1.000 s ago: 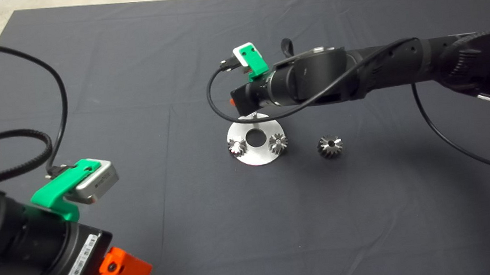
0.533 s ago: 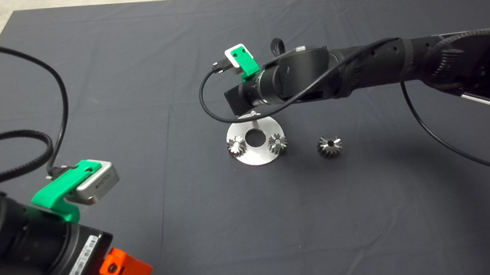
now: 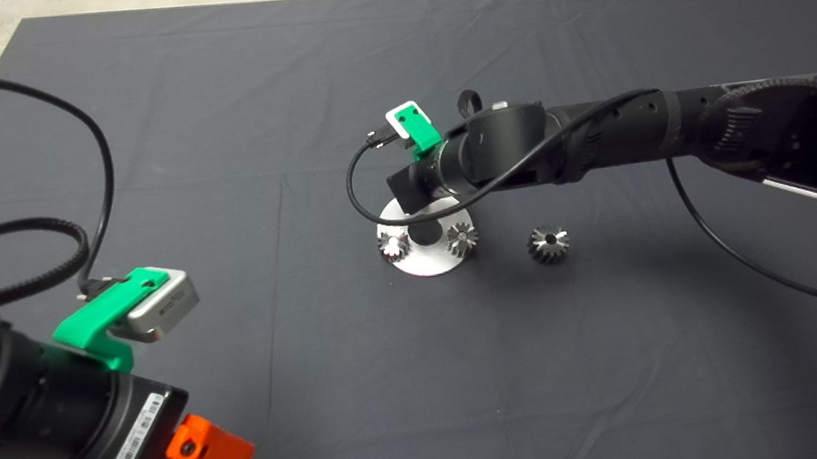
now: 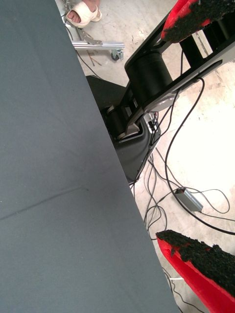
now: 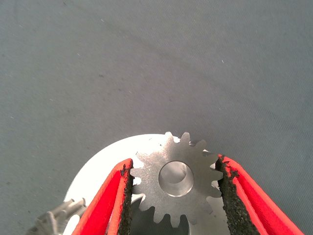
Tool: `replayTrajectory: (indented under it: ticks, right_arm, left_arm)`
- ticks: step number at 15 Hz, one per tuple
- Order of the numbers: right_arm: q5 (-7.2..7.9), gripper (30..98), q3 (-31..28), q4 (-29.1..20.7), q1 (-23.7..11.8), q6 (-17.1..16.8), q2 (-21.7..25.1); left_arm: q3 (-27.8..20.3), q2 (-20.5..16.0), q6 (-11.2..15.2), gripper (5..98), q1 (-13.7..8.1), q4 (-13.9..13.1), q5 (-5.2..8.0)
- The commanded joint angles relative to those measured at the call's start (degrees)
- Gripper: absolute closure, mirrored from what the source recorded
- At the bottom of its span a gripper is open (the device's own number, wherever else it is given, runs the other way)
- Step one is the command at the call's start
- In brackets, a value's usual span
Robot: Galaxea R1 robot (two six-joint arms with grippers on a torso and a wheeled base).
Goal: Remove an incorrectly installed larger gear and replace it with the correct smaller gear
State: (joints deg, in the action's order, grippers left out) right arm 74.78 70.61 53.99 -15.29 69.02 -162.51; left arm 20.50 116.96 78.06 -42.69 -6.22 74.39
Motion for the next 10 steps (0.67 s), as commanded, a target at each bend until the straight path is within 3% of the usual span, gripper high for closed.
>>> replayTrajectory:
  ticks: [1, 10]
  right_arm:
    - [-0.33, 87.2, -0.31, -0.55, -1.86, -0.03, 0.22]
    - [-0.33, 87.2, 1.80, -0.55, -1.50, -0.12, 0.22]
  left_arm:
    - [-0.22, -0.10, 0.25, 5.5, -0.29, -0.73, 0.06]
    - [-0.22, -0.10, 0.25, 5.5, 0.06, -0.73, 0.06]
